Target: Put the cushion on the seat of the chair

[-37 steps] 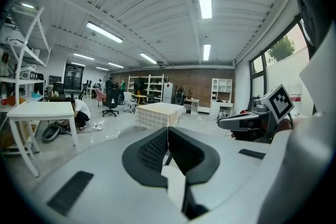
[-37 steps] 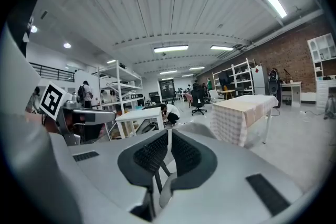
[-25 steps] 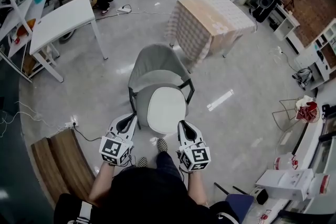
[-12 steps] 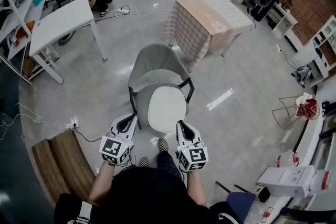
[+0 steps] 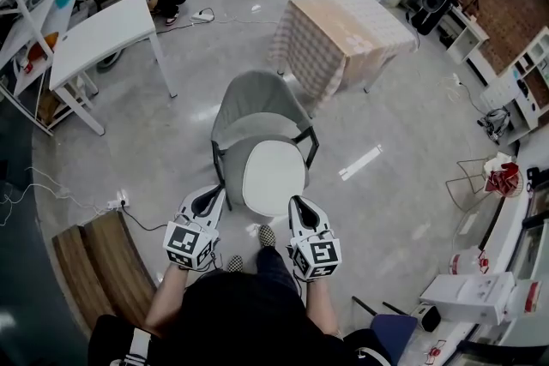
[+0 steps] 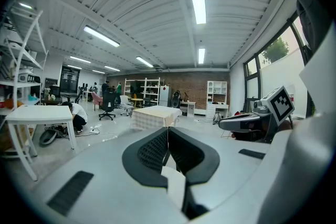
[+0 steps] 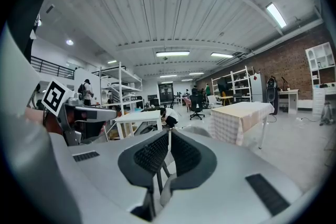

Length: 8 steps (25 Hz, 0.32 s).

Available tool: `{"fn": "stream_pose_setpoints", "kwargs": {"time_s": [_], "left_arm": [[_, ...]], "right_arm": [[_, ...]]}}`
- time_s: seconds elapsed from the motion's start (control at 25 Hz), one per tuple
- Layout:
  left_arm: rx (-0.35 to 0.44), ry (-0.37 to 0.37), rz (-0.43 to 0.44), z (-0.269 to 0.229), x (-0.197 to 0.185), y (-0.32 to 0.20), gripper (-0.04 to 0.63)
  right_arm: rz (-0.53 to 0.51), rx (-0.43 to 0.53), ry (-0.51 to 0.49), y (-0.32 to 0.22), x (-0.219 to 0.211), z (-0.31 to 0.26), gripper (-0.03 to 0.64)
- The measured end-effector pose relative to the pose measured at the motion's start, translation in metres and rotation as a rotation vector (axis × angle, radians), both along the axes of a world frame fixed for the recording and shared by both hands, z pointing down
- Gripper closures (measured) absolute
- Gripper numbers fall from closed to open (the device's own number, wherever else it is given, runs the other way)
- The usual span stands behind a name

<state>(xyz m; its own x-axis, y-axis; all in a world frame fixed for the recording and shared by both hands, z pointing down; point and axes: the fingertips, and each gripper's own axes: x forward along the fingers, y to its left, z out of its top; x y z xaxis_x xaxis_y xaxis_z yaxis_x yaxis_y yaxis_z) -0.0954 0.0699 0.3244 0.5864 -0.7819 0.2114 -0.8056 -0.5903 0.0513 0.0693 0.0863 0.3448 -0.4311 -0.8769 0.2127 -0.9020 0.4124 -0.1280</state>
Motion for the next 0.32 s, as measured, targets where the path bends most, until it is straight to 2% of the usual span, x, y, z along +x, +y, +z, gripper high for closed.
{"fn": "stream_pose_setpoints", "kwargs": {"time_s": [0.32], "left_arm": [[-0.004,-0.002,0.007,-0.0001,0.0003,-0.0053,0.575]], "right_arm": [[0.008,0.000,0.000,-0.0069,0.0009,0.0004,0.575]]}}
